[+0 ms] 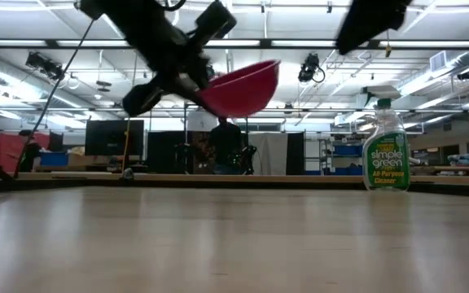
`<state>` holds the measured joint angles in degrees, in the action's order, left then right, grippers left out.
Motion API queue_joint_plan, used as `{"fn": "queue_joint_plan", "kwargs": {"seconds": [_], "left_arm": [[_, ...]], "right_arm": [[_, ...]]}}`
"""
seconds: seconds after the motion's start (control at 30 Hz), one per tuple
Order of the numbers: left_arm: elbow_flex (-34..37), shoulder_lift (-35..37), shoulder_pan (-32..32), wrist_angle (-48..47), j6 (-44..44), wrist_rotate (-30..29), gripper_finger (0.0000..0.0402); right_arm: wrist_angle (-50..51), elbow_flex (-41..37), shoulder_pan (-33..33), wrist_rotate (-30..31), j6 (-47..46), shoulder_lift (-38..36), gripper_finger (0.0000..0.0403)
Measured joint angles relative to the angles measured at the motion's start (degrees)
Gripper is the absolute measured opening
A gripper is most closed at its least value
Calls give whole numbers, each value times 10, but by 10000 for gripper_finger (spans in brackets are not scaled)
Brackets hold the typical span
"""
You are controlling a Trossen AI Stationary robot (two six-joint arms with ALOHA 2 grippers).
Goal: Nest bowls inside each other
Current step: Stack the pink bowl on the blue bowl
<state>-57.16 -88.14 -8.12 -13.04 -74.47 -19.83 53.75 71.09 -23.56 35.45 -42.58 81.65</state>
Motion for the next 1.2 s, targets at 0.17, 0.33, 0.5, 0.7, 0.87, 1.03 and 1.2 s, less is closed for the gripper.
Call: {"fn": "queue_joint_plan", "kwargs": {"seconds": [0.17, 0.33, 0.5, 0.7, 0.87, 1.03, 1.2], "left_arm": [[-20, 0, 23, 35, 1, -74, 15], [-34, 0, 31, 75, 37, -141, 15], [-45, 0, 32, 95, 78, -159, 15], [-55, 0, 32, 99, 114, -183, 15], [-65, 0, 32, 100, 165, -197, 16], [-67, 0, 39, 120, 215, -198, 16], [-67, 0, 40, 133, 253, -204, 19]], "right_arm": [[-71, 0, 34, 61, 22, 6, 158], [-151, 0, 64, 76, 92, -4, 158], [-213, 0, 90, 99, 129, -7, 158], [-237, 0, 109, 101, 142, -9, 158], [-238, 0, 125, 92, 143, -9, 157], [-237, 1, 138, 91, 157, -9, 135], [-238, 2, 147, 84, 164, -9, 79]]}}
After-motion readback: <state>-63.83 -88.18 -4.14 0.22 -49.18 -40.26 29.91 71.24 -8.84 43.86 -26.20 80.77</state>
